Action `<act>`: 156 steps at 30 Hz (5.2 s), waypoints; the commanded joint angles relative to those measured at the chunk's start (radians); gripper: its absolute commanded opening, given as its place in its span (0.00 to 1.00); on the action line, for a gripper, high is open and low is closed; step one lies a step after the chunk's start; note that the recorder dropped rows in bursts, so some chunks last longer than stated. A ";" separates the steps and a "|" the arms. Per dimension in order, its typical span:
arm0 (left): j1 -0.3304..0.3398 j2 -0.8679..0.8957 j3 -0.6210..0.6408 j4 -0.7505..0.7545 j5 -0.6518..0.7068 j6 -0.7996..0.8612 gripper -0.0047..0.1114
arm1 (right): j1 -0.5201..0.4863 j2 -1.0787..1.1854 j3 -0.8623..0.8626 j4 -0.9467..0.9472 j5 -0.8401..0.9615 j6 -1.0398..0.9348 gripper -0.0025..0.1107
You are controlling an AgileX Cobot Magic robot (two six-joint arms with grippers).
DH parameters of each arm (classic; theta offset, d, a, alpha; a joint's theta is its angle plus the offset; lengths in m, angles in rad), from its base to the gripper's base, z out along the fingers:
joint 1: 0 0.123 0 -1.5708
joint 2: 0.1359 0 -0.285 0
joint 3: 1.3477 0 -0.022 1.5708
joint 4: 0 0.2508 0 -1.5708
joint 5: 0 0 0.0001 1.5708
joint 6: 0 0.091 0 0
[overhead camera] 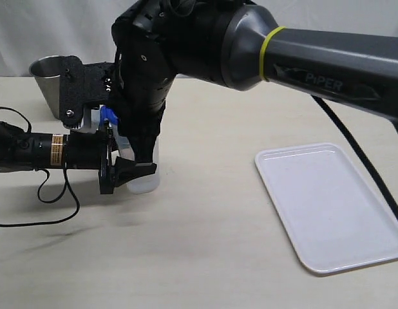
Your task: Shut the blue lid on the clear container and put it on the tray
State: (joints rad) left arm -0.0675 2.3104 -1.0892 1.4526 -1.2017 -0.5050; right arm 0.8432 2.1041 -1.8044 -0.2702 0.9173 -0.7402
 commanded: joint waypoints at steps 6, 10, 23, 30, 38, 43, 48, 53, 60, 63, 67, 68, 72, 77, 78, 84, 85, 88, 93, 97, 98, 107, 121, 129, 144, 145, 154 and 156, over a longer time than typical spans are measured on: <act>-0.009 0.000 0.016 0.151 -0.019 0.039 0.04 | -0.027 0.123 0.054 0.086 0.136 -0.028 0.23; -0.009 0.000 0.016 0.117 -0.019 0.089 0.04 | -0.027 0.088 0.054 0.229 0.155 -0.076 0.33; -0.009 0.000 0.016 0.094 -0.019 0.116 0.04 | -0.153 -0.149 0.054 0.620 0.145 -0.051 0.47; -0.009 0.000 0.016 0.080 -0.019 0.116 0.04 | -0.312 -0.211 0.054 0.956 0.097 0.194 0.44; -0.009 0.000 0.016 0.081 -0.019 0.111 0.04 | -0.398 -0.104 0.054 0.952 0.160 0.339 0.43; -0.009 0.000 0.016 0.081 -0.019 0.111 0.04 | -0.398 -0.042 0.054 1.001 0.160 0.323 0.43; -0.009 0.000 0.016 0.081 -0.019 0.111 0.04 | -0.398 -0.001 0.054 1.079 0.202 0.275 0.40; -0.009 0.000 0.016 0.081 -0.019 0.111 0.04 | -0.398 0.030 0.054 1.160 0.238 0.220 0.23; -0.009 0.000 0.016 0.081 -0.019 0.109 0.04 | -0.398 0.088 0.054 1.230 0.270 0.190 0.16; -0.009 0.000 0.016 0.078 -0.019 0.109 0.04 | -0.398 0.120 0.054 1.331 0.299 0.140 0.16; -0.009 0.000 0.016 0.078 -0.019 0.109 0.04 | -0.398 0.143 0.054 1.387 0.304 0.103 0.16; -0.009 0.000 0.016 0.078 -0.019 0.109 0.04 | -0.398 0.145 0.054 1.389 0.304 0.101 0.16; -0.009 0.000 0.016 0.078 -0.019 0.109 0.04 | -0.398 0.149 0.054 1.390 0.304 0.089 0.16; -0.009 0.000 0.016 0.074 -0.019 0.261 0.04 | -0.398 0.135 0.024 1.271 0.304 0.006 0.23; -0.009 0.000 0.016 0.052 -0.019 0.342 0.04 | -0.398 0.112 0.015 1.267 0.304 -0.037 0.31; -0.009 0.000 0.016 -0.020 -0.019 0.505 0.04 | -0.401 -0.038 -0.072 1.059 0.304 -0.057 0.51; -0.009 0.000 0.016 -0.033 -0.019 0.531 0.04 | -0.401 -0.054 -0.078 1.043 0.304 -0.066 0.51; -0.011 0.000 0.016 -0.103 -0.019 0.620 0.04 | -0.382 -0.136 -0.083 1.027 0.304 -0.280 0.50; -0.039 -0.010 0.016 -0.115 -0.019 0.640 0.04 | -0.265 -0.144 -0.083 0.723 0.304 -0.304 0.50; -0.073 -0.034 0.016 -0.100 -0.019 0.652 0.04 | -0.169 -0.118 -0.083 0.473 0.304 -0.276 0.45; -0.081 -0.036 0.016 -0.102 -0.008 0.674 0.04 | -0.155 -0.112 -0.083 0.432 0.304 -0.278 0.45; -0.119 -0.050 0.016 -0.156 0.067 0.763 0.04 | -0.123 -0.089 -0.083 0.285 0.289 -0.278 0.45; -0.119 -0.050 0.016 -0.150 0.067 0.739 0.04 | -0.123 -0.008 -0.083 0.364 0.304 -0.303 0.38; -0.119 -0.050 0.016 -0.152 0.031 0.710 0.04 | -0.123 0.048 -0.083 0.352 0.304 -0.260 0.27; -0.119 -0.050 0.016 -0.145 0.013 0.653 0.04 | -0.123 0.072 -0.083 0.362 0.304 -0.200 0.06; -0.119 -0.050 0.016 -0.143 0.013 0.650 0.04 | -0.123 0.076 -0.083 0.366 0.304 -0.194 0.06; -0.119 -0.050 0.016 -0.138 0.013 0.638 0.04 | -0.123 0.091 -0.087 0.342 0.304 -0.169 0.06; -0.119 -0.050 0.016 -0.139 0.015 0.634 0.04 | -0.123 0.073 -0.088 0.299 0.304 -0.141 0.06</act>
State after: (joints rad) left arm -0.1751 2.2749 -1.0697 1.3571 -1.0813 0.2538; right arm 0.7204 2.1423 -1.9091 0.0838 1.2425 -0.9229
